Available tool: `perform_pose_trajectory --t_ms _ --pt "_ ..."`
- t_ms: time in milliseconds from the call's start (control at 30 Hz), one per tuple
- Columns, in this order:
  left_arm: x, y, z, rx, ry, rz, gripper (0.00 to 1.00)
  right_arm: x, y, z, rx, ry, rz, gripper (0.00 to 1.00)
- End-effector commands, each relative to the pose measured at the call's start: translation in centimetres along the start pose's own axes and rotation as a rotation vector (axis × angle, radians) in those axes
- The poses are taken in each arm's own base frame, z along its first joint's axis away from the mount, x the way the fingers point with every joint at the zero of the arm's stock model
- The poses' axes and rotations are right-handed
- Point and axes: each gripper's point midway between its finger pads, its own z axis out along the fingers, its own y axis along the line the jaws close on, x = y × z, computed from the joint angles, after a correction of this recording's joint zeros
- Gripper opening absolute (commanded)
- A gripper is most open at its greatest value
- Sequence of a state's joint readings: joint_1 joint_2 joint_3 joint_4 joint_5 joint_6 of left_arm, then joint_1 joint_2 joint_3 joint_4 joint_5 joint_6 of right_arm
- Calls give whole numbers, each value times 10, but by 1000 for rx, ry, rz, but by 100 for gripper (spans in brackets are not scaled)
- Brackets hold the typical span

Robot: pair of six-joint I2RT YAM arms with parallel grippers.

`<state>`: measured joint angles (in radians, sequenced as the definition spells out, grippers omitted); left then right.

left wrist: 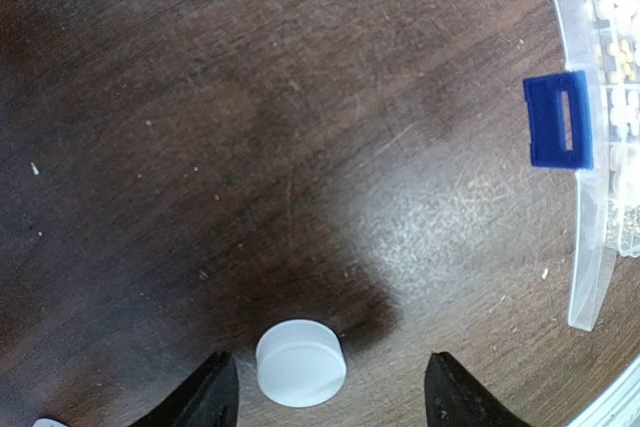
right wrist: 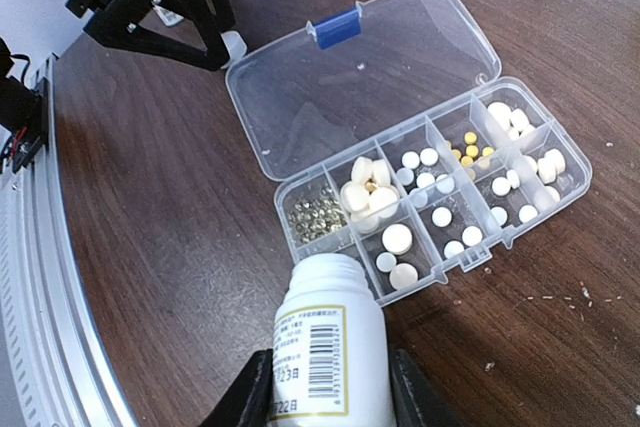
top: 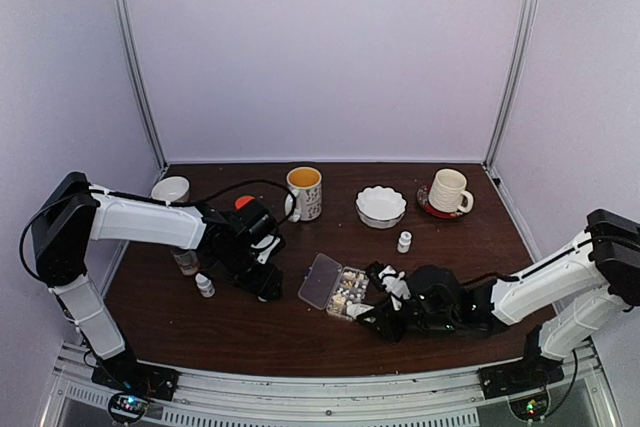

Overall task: Sort the pills into containers
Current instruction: Pour the pill into the compartment of the pill container.

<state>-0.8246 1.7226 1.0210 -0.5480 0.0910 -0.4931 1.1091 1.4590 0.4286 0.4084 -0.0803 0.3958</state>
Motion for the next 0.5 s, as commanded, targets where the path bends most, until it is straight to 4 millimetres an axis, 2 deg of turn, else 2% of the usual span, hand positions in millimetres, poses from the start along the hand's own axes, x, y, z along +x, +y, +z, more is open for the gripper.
perform_pose_trajectory --t_ms 0,300,467 --pt "-6 -5 0 20 -15 15 67 -28 12 -10 -102 -175 55 0" --pt "0 -2 -1 1 6 12 68 -39 19 -23 -183 -293 71 0" --pt "4 0 -1 -7 20 8 67 -50 22 -40 -216 -383 53 0"
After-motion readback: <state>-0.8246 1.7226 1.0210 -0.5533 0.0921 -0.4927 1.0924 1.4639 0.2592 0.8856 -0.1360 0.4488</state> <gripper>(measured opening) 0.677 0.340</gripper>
